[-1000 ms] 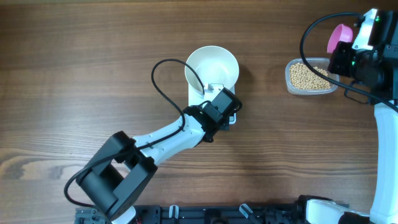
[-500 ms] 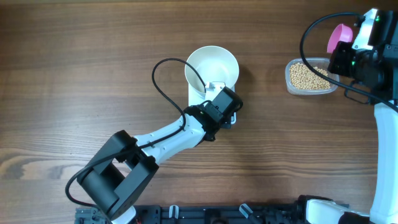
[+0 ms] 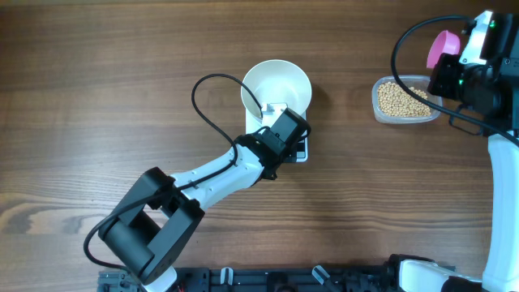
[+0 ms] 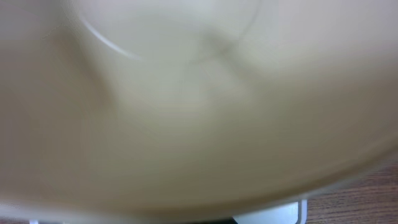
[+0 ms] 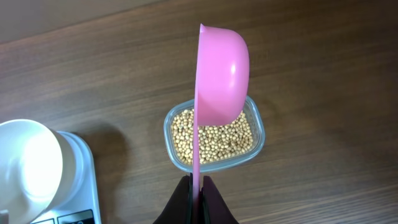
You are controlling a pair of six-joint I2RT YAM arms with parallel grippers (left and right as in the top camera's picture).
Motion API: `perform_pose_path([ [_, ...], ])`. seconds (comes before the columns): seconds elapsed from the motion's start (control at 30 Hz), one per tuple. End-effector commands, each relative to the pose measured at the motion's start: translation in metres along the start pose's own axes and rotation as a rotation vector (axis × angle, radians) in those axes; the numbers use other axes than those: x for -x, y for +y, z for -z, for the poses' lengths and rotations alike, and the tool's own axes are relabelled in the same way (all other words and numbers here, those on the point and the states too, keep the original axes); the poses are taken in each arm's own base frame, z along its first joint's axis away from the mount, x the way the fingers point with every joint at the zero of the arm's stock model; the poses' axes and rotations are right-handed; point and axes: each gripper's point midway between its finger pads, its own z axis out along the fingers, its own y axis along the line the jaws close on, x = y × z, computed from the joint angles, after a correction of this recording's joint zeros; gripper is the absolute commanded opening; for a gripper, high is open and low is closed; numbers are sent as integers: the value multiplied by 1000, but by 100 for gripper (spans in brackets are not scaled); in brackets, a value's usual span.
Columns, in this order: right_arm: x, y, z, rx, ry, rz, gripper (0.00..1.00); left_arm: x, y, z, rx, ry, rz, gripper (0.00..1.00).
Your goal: Scoop item into bowl and weigh 150g on scale
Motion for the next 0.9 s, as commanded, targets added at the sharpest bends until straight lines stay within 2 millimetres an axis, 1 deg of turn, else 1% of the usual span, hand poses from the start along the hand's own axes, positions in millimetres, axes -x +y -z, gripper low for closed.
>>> perform_pose_path([
  [0.0,8,-3,4,-16,-29,14,4,-9,2,-6,3,31,-5,4],
  [0.23,9,-3,4,-16,-33,14,4,-10,3,-7,5,36,-6,4],
  [0.47,9,-3,4,-16,-33,14,5,-19,1,-11,-12,73,-8,4],
  [0.87,9,-3,4,-15,-33,14,4,-19,1,-12,-10,72,-9,4],
])
